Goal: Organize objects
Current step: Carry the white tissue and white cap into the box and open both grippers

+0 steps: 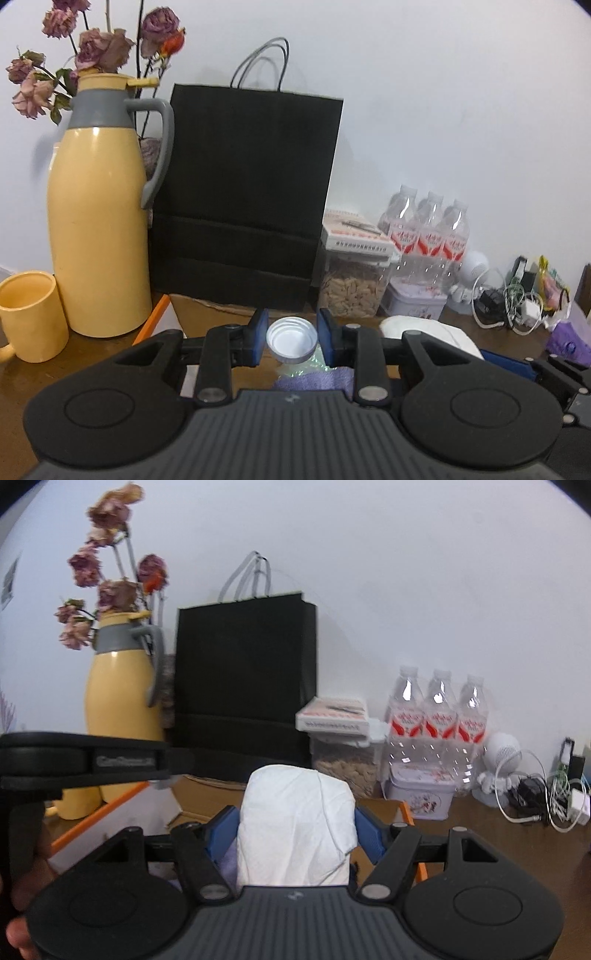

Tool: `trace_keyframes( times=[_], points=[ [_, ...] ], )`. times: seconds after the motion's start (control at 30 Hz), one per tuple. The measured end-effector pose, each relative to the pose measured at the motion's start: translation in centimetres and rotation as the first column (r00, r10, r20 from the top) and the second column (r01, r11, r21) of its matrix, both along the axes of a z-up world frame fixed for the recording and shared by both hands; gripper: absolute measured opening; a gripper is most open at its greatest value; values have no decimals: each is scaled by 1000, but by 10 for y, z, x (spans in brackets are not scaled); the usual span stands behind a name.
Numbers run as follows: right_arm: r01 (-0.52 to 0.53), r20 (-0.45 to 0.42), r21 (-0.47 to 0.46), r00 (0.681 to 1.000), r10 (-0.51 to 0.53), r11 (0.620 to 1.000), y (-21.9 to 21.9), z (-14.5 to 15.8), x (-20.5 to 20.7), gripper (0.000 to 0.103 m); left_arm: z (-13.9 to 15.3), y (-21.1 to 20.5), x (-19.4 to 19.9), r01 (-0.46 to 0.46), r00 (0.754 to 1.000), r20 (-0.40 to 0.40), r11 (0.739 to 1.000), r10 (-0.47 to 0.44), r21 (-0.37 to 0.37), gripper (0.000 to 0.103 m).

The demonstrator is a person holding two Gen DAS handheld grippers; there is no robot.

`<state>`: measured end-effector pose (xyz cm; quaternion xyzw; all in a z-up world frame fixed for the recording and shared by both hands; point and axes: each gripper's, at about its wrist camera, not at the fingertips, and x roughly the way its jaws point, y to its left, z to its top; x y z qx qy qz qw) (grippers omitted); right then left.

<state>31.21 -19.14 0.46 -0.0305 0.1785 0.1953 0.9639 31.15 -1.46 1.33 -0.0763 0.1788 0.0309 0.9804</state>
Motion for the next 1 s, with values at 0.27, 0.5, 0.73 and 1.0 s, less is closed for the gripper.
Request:
trace_keyframes(
  times=[0.27, 0.5, 0.73, 1.0],
  points=[
    [-5, -40, -2, 999, 5, 1000, -8, -10, 5, 68, -11, -5, 0, 19, 1000, -24, 999, -18, 30, 30],
    [-27, -50, 1, 998, 27, 1000, -8, -9, 0, 99, -5, -6, -9, 9, 1000, 13, 999, -10, 32, 98],
    [-3, -55, 8, 999, 4, 1000, -11, -10, 2, 103, 0, -6, -14, -23, 998, 51, 999, 22, 23, 103],
    [4, -56, 12, 998, -4, 1000, -12, -12, 4, 103, 1, -6, -15, -30, 998, 53, 999, 29, 20, 103]
  ],
)
